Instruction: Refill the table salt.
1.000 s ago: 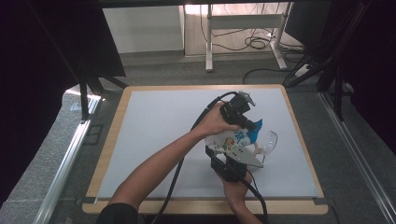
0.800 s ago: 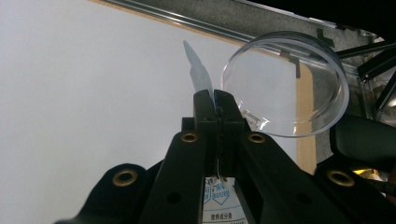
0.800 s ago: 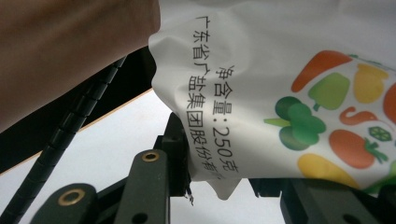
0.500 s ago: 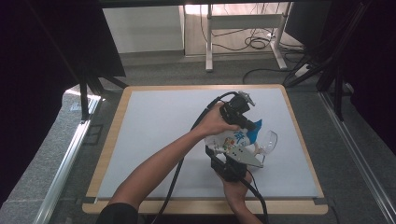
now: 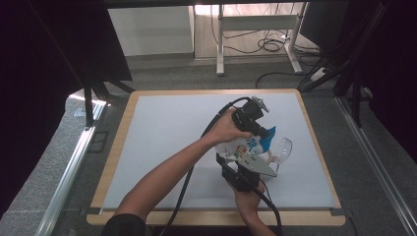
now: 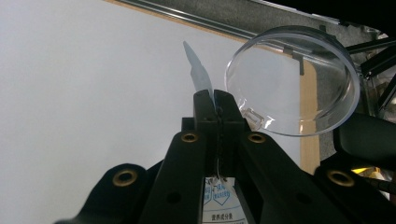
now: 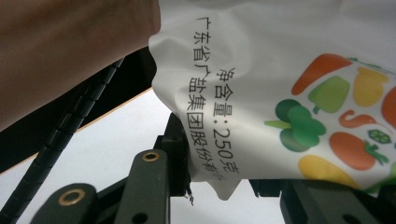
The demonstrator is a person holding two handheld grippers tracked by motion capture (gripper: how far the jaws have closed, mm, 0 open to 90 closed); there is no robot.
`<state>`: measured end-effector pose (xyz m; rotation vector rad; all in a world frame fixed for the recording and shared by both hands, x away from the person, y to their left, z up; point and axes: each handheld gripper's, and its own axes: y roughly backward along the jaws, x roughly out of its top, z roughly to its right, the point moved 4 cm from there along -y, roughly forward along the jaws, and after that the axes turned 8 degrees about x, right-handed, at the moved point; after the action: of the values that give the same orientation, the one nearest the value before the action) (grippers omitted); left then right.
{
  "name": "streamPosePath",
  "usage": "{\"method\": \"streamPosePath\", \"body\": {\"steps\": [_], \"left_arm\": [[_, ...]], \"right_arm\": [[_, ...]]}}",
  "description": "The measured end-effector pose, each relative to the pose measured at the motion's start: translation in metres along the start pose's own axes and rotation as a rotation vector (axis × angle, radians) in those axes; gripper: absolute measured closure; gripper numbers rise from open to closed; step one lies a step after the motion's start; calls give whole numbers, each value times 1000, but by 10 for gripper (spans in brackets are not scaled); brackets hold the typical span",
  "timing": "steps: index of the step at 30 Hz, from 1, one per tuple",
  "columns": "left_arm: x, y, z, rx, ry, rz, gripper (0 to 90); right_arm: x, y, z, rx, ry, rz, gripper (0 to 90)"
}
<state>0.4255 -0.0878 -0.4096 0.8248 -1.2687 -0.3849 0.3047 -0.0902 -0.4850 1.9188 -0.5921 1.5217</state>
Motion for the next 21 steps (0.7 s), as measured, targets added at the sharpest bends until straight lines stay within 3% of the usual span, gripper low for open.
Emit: {"method": "streamPosePath", "body": {"steps": [21], "left_arm": [[-2,-1,-1,0,6,0,900]], "right_arm": [[-1,-1,0,3,-1,-6,647]]}}
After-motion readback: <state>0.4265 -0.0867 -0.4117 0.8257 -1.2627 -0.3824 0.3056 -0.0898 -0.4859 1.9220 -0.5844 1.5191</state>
